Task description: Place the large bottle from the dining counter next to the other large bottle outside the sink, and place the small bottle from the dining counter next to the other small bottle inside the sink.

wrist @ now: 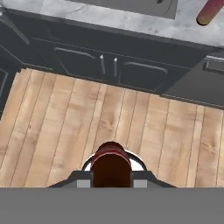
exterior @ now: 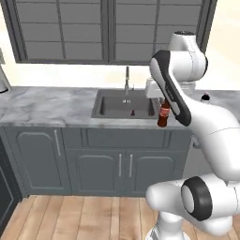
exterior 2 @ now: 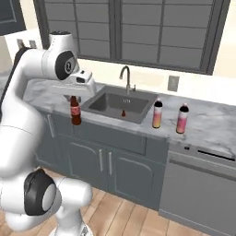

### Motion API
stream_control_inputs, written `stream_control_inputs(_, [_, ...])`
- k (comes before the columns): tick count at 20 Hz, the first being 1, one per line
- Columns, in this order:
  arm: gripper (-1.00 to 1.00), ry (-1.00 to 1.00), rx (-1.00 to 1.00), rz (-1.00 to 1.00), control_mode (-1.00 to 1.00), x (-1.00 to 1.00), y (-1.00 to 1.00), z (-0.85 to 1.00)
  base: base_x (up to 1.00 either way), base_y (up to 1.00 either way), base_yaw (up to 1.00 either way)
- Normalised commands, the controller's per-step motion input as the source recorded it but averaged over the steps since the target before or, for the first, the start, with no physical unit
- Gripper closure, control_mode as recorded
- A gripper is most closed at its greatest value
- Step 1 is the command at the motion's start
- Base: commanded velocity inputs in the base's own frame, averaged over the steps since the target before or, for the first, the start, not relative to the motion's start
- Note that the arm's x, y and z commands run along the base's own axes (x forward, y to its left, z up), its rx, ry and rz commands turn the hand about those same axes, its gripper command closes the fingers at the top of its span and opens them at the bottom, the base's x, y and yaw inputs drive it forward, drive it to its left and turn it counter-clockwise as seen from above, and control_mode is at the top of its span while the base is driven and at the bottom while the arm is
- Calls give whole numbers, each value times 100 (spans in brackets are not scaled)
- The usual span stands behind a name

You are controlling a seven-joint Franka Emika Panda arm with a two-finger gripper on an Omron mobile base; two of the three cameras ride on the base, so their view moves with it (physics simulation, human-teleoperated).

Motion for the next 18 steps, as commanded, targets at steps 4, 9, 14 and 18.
stream_control_inputs(4, [100,0,0,0,100,0,0,0,6,92,-35])
stream_control_inputs(9, [100,0,0,0,100,0,0,0,11,63,-20])
stream_control_inputs(14, [100,0,0,0,100,0,0,0,42,3,-13])
stream_control_inputs(18, [100,0,0,0,100,0,0,0,63,-1,-14])
